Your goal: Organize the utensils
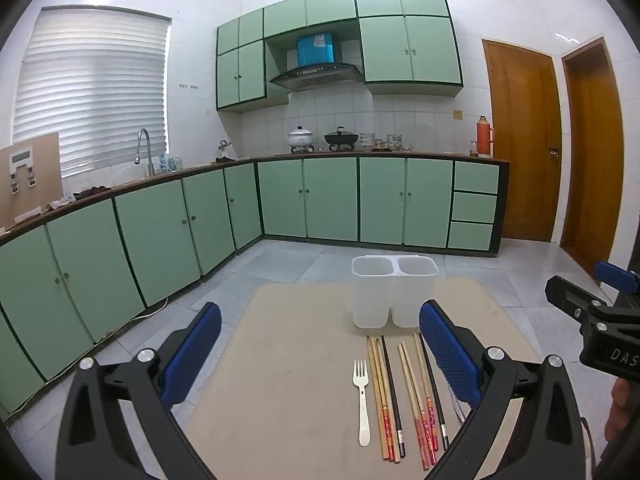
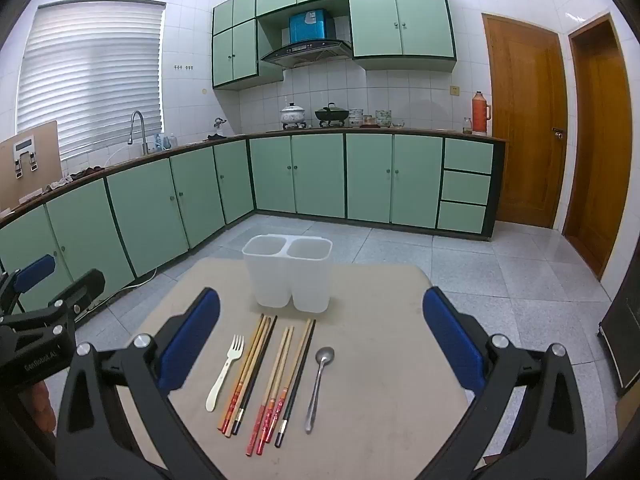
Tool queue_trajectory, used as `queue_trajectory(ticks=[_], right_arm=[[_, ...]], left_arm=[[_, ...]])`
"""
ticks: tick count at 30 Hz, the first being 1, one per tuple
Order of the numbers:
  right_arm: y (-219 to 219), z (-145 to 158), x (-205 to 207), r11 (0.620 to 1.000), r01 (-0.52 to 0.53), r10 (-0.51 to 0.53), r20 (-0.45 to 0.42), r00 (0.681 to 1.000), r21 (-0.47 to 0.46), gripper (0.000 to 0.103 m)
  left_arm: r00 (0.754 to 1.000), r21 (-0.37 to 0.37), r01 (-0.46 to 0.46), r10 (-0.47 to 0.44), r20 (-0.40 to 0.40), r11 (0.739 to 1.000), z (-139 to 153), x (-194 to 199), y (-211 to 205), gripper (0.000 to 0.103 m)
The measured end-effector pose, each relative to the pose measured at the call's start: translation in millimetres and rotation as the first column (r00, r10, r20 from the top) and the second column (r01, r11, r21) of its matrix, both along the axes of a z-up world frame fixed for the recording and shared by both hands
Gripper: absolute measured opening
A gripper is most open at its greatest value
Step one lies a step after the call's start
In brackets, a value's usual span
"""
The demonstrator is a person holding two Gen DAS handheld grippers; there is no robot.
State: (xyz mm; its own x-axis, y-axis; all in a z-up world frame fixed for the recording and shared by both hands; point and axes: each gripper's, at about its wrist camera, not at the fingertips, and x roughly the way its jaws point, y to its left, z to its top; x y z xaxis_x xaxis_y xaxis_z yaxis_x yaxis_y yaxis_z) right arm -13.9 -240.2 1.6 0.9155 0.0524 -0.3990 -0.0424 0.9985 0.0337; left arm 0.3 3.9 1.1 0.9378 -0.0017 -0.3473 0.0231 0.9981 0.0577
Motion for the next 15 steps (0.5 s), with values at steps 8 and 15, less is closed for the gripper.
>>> queue_trajectory(ticks=[8,15], right_arm=[[-0.3,-1.1,0.1,1.0,0.0,0.0,0.001,1.0,0.002,0.098],[-0.3,-1.1,-0.7,1.0,0.0,0.0,0.001,1.0,0.001,0.098]], left_arm=[[1.0,0.0,0.001,-0.001,0.0,1.0,-0.3,-0.1,-0.4,0.097],[1.0,0.002,0.0,0.0,0.002,1.0,-0.4,-0.4,-1.0,0.097]])
